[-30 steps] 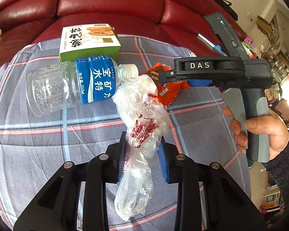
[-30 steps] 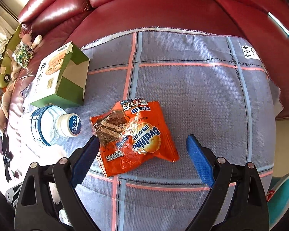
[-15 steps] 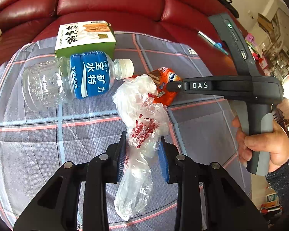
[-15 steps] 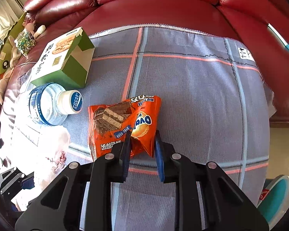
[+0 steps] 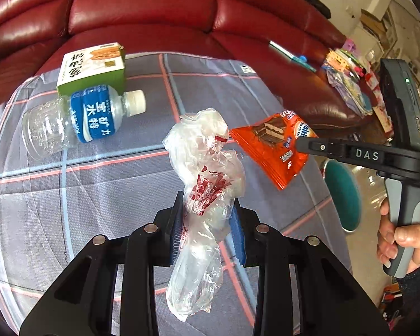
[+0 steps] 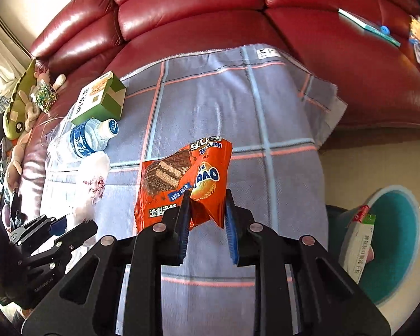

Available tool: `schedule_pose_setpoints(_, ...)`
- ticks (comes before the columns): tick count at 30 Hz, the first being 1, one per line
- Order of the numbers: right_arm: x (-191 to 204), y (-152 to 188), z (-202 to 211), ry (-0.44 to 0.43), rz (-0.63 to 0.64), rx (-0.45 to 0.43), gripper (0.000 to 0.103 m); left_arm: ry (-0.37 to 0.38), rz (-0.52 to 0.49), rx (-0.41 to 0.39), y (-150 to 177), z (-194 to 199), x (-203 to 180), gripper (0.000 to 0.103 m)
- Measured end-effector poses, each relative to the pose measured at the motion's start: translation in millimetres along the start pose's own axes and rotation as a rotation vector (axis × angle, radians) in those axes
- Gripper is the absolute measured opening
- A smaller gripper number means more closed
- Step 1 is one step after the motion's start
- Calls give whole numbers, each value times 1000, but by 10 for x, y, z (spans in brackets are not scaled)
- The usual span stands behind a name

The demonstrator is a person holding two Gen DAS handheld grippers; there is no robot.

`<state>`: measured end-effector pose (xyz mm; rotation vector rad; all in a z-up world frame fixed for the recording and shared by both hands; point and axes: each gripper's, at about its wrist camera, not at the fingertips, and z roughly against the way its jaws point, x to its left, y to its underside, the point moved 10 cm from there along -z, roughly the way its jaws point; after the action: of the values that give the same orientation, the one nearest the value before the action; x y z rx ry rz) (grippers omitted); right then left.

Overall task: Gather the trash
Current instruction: 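Carry the plastic bag and orange wrapper over the teal bucket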

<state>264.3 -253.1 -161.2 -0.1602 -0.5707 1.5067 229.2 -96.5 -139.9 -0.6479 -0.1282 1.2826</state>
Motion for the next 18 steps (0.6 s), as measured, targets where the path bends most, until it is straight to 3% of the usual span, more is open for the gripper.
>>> schedule_pose_setpoints(9, -782, 313, 905, -3, -124, -124, 21, 36, -139, -10, -11, 103, -946, 31)
schedule_pose_setpoints(18, -1735, 685, 1697, 60, -252, -240, 22, 99, -281, 20, 16, -7, -2007, 31)
